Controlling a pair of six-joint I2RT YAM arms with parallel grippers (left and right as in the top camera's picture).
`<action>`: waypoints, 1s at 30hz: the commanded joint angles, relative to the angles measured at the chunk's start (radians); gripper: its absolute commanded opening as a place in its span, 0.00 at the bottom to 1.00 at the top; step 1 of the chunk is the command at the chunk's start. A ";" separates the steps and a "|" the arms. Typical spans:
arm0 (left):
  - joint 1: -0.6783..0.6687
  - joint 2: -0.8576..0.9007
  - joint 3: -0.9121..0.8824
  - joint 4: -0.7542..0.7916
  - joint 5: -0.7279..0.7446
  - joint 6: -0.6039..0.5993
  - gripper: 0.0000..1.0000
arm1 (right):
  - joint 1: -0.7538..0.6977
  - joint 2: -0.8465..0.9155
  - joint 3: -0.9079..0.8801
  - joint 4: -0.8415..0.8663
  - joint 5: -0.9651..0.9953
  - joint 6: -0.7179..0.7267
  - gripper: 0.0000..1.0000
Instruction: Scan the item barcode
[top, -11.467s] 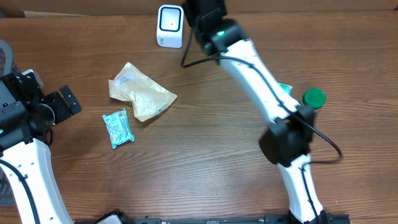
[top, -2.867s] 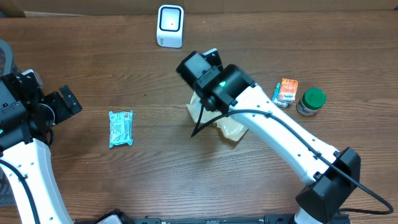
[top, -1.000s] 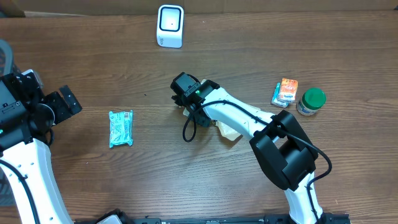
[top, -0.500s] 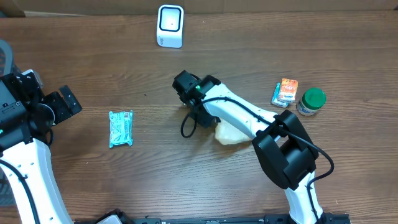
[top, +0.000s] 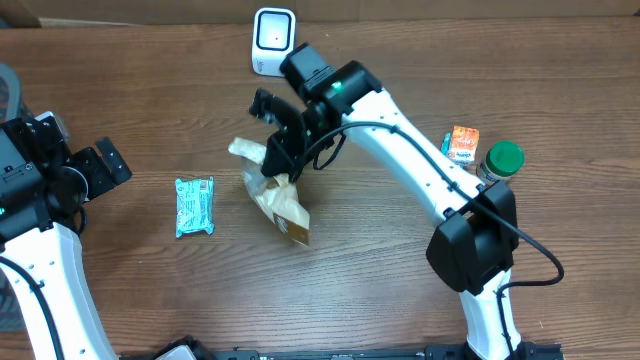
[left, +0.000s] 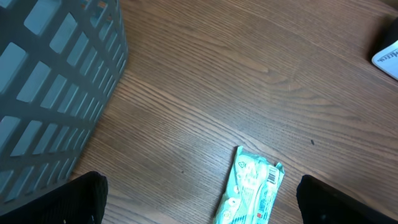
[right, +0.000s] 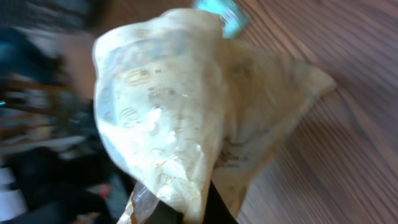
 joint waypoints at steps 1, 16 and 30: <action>0.003 -0.002 0.012 0.003 0.008 0.026 1.00 | -0.050 -0.006 -0.122 0.122 -0.311 -0.013 0.04; 0.003 -0.002 0.012 0.003 0.008 0.026 1.00 | -0.232 -0.006 -0.518 0.522 -0.031 0.249 0.41; 0.003 -0.002 0.012 0.003 0.008 0.026 0.99 | -0.338 -0.008 -0.303 0.214 0.167 0.194 0.28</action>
